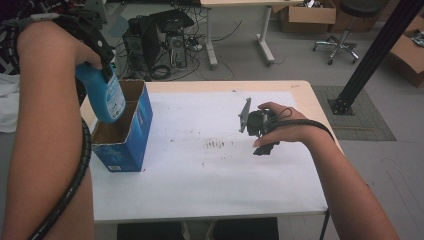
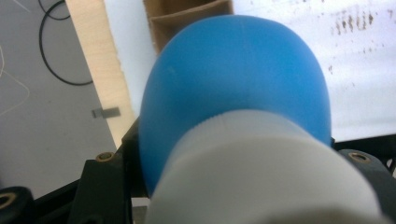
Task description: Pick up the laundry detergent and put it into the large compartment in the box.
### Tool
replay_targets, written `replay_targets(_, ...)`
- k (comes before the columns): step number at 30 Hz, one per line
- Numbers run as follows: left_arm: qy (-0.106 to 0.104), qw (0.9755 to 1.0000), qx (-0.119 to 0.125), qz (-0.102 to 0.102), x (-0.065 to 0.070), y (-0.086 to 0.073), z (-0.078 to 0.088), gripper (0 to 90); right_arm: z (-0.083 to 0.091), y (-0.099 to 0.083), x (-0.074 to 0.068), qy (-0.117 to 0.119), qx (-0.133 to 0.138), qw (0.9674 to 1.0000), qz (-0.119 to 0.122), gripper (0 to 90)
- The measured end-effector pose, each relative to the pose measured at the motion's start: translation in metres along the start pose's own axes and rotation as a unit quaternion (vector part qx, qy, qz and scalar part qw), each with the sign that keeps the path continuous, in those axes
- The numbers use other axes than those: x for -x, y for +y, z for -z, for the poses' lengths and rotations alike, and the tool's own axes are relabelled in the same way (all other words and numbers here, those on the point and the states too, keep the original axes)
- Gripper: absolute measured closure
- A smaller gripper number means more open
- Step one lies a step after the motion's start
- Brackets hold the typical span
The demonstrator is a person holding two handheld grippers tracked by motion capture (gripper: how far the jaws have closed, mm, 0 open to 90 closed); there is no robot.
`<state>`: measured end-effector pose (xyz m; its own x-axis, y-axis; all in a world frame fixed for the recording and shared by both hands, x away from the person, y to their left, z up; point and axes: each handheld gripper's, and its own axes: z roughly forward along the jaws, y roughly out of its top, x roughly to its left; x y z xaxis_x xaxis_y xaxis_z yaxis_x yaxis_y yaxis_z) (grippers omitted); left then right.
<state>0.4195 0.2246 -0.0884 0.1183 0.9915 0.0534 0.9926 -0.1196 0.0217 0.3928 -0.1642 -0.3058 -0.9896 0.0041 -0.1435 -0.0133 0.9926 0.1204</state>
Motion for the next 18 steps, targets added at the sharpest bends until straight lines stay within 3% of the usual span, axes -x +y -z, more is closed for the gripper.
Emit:
replay_targets(10, 0.004, 1.0000, -0.001, 0.007, -0.005, 0.002, -0.012, 39.7, 0.000, 0.000, 0.001, -0.001, 0.002, 1.0000, -0.001, 16.3)
replay_targets(18, -0.005, 1.0000, 0.003, 0.007, -0.008, 0.003, -0.023, 39.7, 0.000, 0.000, 0.001, -0.001, 0.002, 1.0000, -0.001, 16.3)
